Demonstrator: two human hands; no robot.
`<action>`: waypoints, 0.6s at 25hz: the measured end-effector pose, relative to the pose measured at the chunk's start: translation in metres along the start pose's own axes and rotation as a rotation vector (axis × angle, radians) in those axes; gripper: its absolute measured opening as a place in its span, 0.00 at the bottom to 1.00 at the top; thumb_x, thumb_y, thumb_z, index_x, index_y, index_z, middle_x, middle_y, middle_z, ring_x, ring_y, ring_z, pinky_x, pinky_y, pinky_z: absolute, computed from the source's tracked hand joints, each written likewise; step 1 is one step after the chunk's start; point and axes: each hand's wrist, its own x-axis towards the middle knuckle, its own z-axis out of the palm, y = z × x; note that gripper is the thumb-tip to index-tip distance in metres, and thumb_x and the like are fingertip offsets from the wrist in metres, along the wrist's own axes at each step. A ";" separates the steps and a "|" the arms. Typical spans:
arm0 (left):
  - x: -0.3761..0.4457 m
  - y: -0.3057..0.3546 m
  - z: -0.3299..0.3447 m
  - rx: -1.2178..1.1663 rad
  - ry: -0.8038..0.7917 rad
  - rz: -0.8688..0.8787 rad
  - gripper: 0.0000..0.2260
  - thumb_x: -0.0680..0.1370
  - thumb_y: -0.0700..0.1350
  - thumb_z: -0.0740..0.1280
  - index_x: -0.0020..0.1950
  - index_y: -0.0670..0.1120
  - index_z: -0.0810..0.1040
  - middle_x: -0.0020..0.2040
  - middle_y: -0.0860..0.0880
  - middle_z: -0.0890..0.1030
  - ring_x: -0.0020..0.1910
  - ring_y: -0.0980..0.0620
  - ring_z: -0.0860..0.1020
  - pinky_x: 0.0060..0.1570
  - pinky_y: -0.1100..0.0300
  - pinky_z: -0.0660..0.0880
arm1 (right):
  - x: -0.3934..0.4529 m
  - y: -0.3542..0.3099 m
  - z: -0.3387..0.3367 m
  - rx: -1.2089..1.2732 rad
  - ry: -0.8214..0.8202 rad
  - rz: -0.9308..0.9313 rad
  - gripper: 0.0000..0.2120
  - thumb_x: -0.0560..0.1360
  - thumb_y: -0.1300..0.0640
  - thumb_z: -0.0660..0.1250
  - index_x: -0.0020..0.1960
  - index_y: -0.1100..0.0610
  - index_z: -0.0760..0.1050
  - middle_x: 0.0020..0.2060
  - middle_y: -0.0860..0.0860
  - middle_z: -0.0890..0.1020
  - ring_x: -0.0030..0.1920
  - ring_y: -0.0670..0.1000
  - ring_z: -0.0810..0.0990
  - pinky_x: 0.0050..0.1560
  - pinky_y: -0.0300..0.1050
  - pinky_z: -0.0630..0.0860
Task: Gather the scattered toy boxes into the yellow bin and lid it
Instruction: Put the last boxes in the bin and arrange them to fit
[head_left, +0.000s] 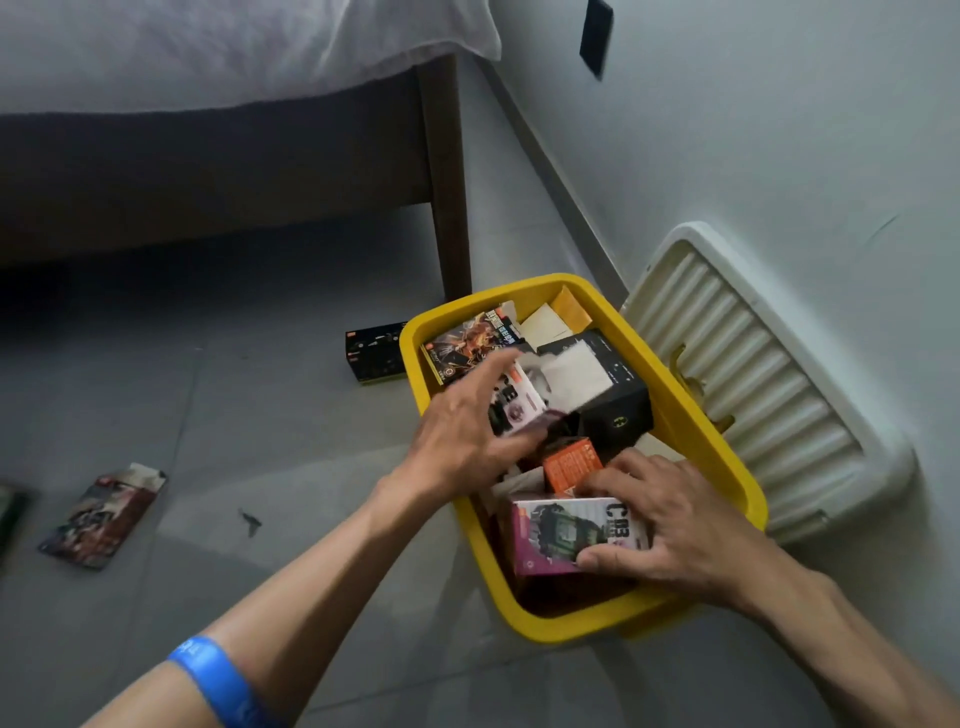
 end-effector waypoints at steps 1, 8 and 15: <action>0.005 -0.001 -0.012 -0.067 0.047 -0.023 0.31 0.70 0.53 0.74 0.69 0.59 0.65 0.62 0.51 0.74 0.60 0.48 0.73 0.58 0.43 0.75 | 0.003 -0.002 -0.003 0.021 0.001 -0.001 0.38 0.64 0.17 0.52 0.67 0.37 0.68 0.55 0.39 0.72 0.53 0.40 0.71 0.56 0.44 0.70; 0.042 -0.006 -0.050 0.646 -0.542 0.228 0.28 0.71 0.41 0.71 0.66 0.63 0.72 0.71 0.53 0.68 0.76 0.46 0.54 0.71 0.29 0.44 | 0.001 0.005 -0.037 0.467 0.120 0.160 0.24 0.61 0.24 0.69 0.52 0.33 0.80 0.42 0.40 0.85 0.42 0.43 0.83 0.38 0.38 0.78; 0.020 -0.022 -0.021 0.681 -0.728 0.278 0.19 0.75 0.65 0.58 0.67 0.68 0.68 0.76 0.55 0.61 0.77 0.51 0.47 0.67 0.32 0.34 | -0.010 0.016 -0.053 0.934 0.366 0.282 0.19 0.70 0.38 0.70 0.56 0.45 0.82 0.45 0.50 0.88 0.43 0.55 0.87 0.35 0.41 0.81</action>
